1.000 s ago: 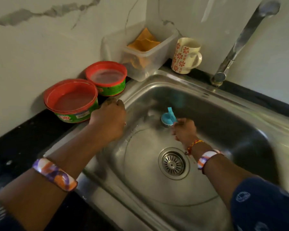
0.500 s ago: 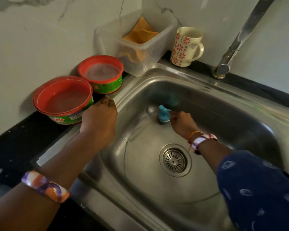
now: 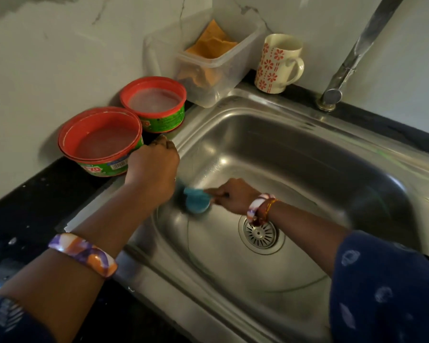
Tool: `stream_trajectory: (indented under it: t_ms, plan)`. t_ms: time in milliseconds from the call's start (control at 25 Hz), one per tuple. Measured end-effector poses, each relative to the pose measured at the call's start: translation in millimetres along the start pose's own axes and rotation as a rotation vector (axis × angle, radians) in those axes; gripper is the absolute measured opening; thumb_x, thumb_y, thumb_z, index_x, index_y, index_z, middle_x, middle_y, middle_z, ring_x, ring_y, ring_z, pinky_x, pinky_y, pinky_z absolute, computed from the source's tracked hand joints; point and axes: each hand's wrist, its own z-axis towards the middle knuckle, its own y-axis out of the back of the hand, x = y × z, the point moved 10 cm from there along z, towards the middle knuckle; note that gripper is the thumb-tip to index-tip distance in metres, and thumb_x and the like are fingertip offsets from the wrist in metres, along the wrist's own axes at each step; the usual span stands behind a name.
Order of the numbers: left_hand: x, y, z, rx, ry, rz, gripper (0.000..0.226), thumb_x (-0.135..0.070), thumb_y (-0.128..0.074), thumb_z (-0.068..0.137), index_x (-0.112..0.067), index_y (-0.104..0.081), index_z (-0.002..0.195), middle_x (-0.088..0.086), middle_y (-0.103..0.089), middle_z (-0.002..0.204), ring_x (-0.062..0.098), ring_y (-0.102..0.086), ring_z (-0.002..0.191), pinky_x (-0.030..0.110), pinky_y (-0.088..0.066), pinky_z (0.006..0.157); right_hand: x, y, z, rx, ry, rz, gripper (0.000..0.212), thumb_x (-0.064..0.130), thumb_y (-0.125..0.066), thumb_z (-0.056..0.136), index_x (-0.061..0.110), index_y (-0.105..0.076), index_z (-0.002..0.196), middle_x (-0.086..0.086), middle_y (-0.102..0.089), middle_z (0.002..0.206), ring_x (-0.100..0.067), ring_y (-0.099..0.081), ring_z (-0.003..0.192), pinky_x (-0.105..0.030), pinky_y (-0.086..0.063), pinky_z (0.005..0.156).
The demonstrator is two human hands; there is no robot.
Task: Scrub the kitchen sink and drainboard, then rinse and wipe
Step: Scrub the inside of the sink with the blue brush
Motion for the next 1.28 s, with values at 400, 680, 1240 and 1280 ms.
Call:
stream_trajectory:
  t_ms: [400,680,1240,1280]
  plan:
    - [2,4,2,0.037,-0.074,-0.021,0.053,-0.043,-0.059,0.086,-0.009,-0.046,0.126,0.006,-0.052,0.127,0.026,-0.059,0.11,0.033,-0.048,0.078,-1,-10,-10,0.198,-0.06,0.237,0.034,0.024,-0.053,0.094,0.023,-0.058,0.128,0.006,-0.055,0.06,-0.003,-0.043,0.045,-0.007,-0.034,0.044]
    - [2,10,7,0.014,-0.07,0.044,0.04,-0.042,-0.045,0.093,-0.011,-0.057,0.115,0.011,-0.061,0.114,0.03,-0.061,0.104,0.032,-0.047,0.079,-36,60,4,-0.301,-0.399,-0.048,0.032,0.03,-0.046,0.095,0.017,-0.064,0.119,-0.012,-0.063,0.121,-0.032,-0.059,0.112,-0.032,-0.047,0.087]
    - [0,15,7,-0.006,0.02,-0.091,0.045,-0.045,-0.053,0.088,-0.008,-0.059,0.112,0.014,-0.061,0.112,0.035,-0.058,0.105,0.034,-0.047,0.079,-111,71,-66,-0.39,-0.763,0.029,0.03,0.022,-0.05,0.092,0.008,-0.064,0.116,-0.017,-0.063,0.12,-0.033,-0.059,0.113,-0.036,-0.047,0.09]
    - [-3,15,8,-0.001,0.018,-0.083,0.045,-0.046,-0.053,0.088,-0.008,-0.059,0.111,0.014,-0.061,0.111,0.034,-0.058,0.105,0.033,-0.047,0.077,-93,64,-37,-0.369,-0.665,0.085,0.032,0.024,-0.049,0.093,0.011,-0.063,0.118,-0.016,-0.062,0.122,-0.033,-0.058,0.114,-0.036,-0.047,0.092]
